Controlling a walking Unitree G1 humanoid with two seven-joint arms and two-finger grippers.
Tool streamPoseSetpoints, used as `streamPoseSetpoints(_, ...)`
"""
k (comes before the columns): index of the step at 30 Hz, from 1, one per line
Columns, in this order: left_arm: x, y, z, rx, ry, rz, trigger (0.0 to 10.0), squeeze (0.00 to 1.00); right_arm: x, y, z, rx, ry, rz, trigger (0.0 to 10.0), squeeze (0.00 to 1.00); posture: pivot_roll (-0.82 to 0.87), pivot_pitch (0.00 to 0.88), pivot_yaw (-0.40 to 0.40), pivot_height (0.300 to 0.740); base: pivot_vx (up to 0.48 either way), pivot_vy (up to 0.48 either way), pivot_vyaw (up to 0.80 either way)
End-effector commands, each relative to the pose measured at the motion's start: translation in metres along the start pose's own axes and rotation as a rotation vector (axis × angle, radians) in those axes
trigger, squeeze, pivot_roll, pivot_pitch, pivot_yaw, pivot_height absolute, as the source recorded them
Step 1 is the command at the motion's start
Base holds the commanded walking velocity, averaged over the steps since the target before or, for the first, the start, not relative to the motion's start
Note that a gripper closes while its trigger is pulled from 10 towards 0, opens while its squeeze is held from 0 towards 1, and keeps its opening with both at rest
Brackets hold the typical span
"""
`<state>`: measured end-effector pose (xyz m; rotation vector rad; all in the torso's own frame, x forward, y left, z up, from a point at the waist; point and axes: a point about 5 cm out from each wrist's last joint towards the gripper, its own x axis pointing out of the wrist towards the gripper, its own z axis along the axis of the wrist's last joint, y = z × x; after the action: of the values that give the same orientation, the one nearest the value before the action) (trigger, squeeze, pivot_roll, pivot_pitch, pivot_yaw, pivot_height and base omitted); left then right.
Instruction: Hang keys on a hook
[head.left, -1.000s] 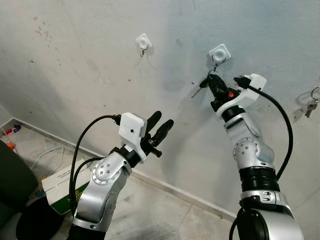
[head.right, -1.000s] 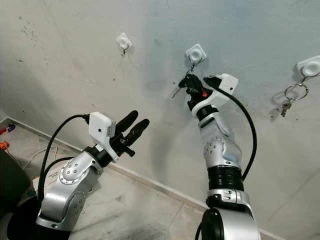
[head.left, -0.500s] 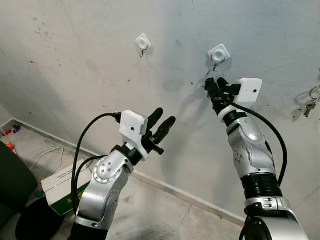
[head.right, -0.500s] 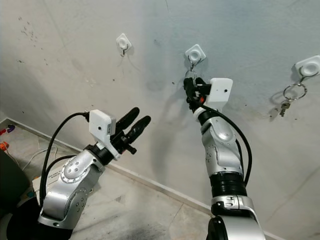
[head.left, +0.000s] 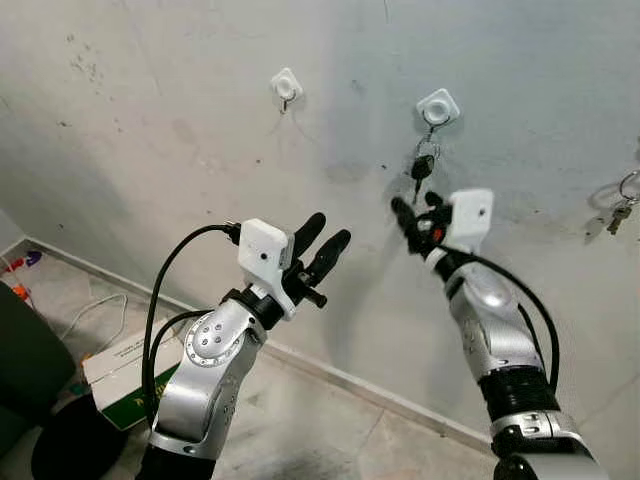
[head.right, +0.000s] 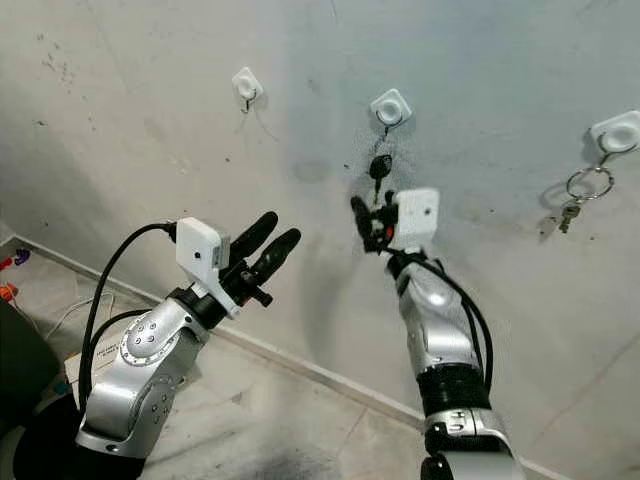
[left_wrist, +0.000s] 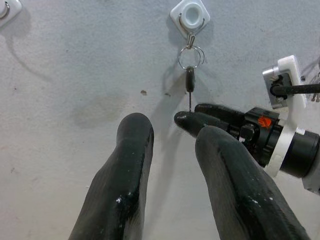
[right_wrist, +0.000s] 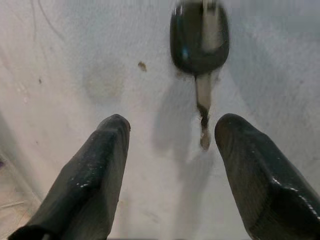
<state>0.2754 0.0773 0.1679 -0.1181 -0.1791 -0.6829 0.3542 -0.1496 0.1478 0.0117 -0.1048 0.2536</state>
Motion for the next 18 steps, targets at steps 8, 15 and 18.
streamPoseSetpoints(8,-0.003,0.005,-0.002,0.013,0.010,0.027,10.0,0.00,-0.012,-0.003,0.009,-0.175,-0.069,-0.066,10.0,1.00,-0.02,0.000,0.101,0.740,0.000,0.000,0.00)
streamPoseSetpoints(15,-0.012,0.010,-0.013,0.025,0.061,0.069,10.0,0.00,-0.033,-0.004,-0.001,-0.171,-0.059,-0.105,10.0,1.00,-0.02,0.000,0.101,0.740,0.000,0.000,0.00)
streamPoseSetpoints(18,-0.021,0.012,-0.021,0.028,0.099,0.101,10.0,0.00,-0.049,-0.005,-0.007,-0.128,-0.031,-0.137,10.0,1.00,-0.03,0.000,0.101,0.740,0.000,0.000,0.00)
